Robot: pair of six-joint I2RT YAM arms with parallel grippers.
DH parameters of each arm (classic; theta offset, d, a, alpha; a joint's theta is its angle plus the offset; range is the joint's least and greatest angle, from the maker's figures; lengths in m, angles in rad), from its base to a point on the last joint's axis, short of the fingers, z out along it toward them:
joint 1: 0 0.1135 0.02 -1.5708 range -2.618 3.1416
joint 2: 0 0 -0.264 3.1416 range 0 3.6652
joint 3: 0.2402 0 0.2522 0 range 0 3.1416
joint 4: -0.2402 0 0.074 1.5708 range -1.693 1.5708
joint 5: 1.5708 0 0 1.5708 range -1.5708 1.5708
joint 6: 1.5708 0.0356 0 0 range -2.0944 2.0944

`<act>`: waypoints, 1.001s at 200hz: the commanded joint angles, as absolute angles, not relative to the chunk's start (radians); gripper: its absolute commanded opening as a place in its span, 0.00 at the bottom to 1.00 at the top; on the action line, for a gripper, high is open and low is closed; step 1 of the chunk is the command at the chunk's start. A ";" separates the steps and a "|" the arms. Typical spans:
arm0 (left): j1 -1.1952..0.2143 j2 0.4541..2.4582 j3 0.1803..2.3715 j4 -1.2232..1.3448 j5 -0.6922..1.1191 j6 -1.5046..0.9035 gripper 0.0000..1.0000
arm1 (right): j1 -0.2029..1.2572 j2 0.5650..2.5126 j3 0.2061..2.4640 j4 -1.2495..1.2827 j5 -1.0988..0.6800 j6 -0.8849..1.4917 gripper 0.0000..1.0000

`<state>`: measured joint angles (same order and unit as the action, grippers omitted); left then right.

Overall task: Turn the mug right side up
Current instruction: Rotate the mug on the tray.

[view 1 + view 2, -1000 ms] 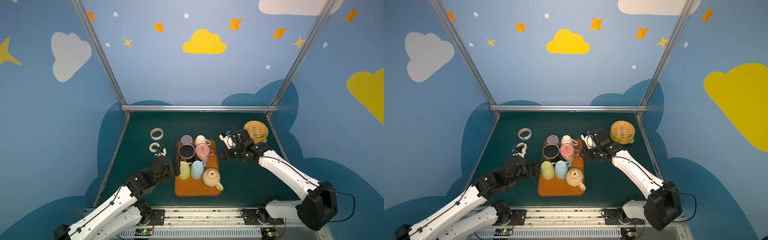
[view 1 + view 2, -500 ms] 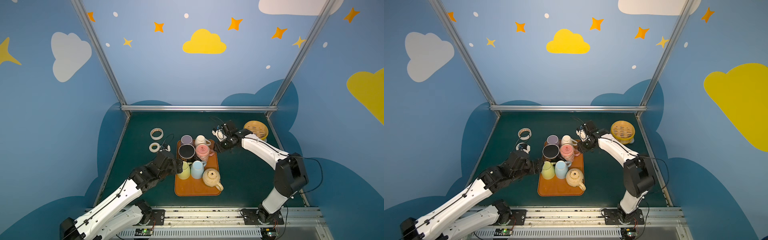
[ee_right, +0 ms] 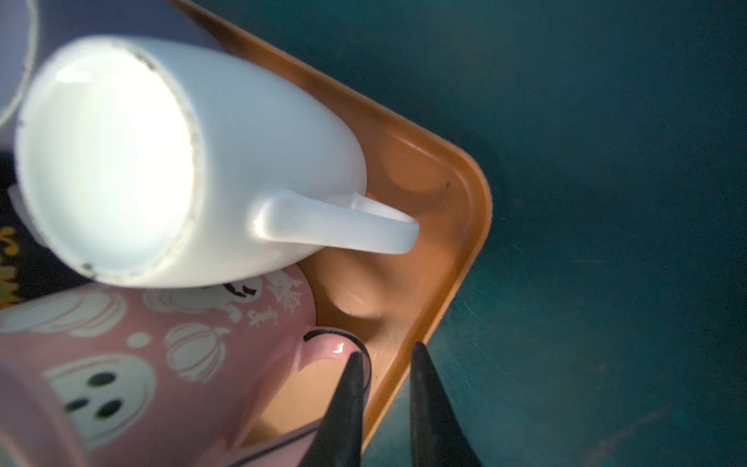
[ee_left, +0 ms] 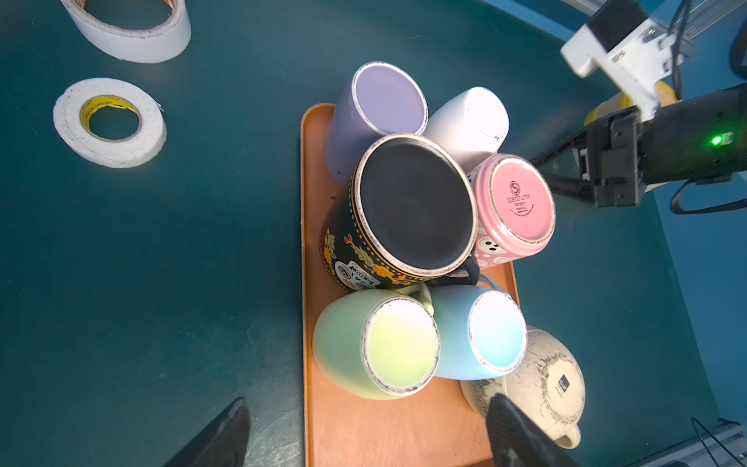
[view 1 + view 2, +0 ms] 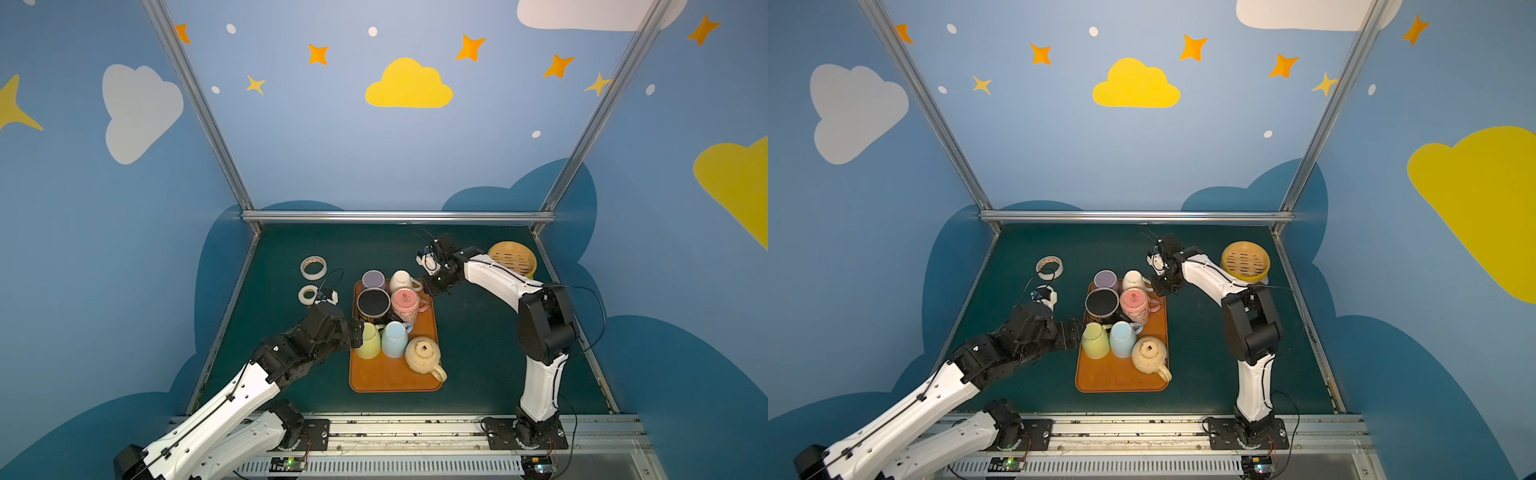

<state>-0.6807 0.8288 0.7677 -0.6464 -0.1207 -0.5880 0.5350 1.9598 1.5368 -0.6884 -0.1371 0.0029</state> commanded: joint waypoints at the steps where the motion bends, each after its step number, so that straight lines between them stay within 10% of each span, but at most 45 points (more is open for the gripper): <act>1: -0.676 0.815 0.745 -0.646 -0.123 -0.595 0.91 | 0.547 1.957 1.524 -0.714 -0.132 0.016 0.13; 144: -0.676 0.805 0.662 -0.570 -0.097 -0.646 0.91 | 0.648 1.766 1.243 -0.615 -0.114 0.090 0.04; 200: -0.676 0.808 0.696 -0.580 -0.107 -0.605 0.95 | 0.650 1.642 1.224 -0.692 0.001 0.087 0.36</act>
